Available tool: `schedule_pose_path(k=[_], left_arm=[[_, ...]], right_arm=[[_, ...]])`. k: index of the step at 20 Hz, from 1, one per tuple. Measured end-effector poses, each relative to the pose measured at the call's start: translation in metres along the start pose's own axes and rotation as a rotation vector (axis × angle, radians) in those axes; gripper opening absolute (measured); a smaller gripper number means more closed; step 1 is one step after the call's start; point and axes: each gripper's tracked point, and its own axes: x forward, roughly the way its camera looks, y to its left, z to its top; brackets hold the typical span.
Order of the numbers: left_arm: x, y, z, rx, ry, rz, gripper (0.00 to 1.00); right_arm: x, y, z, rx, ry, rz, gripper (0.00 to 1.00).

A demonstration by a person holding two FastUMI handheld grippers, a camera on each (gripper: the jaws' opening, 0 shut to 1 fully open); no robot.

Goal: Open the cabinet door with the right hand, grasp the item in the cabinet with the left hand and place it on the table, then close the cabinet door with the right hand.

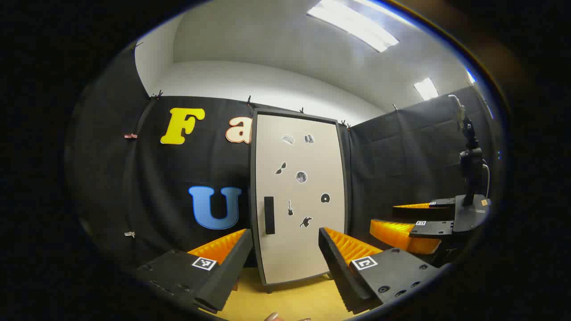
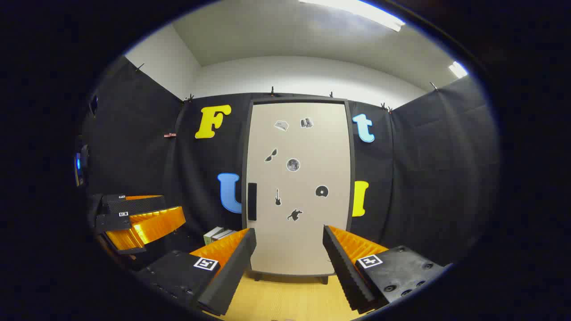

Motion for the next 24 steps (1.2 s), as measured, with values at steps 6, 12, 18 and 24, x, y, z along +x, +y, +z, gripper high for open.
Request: schedule_pose_path(k=[6,12,18,24], left_arm=[[-0.001,0.004,-0.001,-0.003,-0.001,0.002,0.94],[0.0,0.016,-0.008,-0.027,0.019,0.029,0.94],[0.003,0.021,-0.013,-0.034,0.024,0.032,0.94],[0.001,0.028,-0.015,-0.028,0.021,0.026,0.94]], right_arm=[[0.002,0.006,-0.001,0.02,0.002,0.004,0.97],[0.004,0.011,-0.001,0.013,0.003,0.015,0.97],[0.008,0.013,-0.005,0.017,0.013,0.002,0.97],[0.008,0.025,-0.012,0.014,0.035,0.005,0.97]])
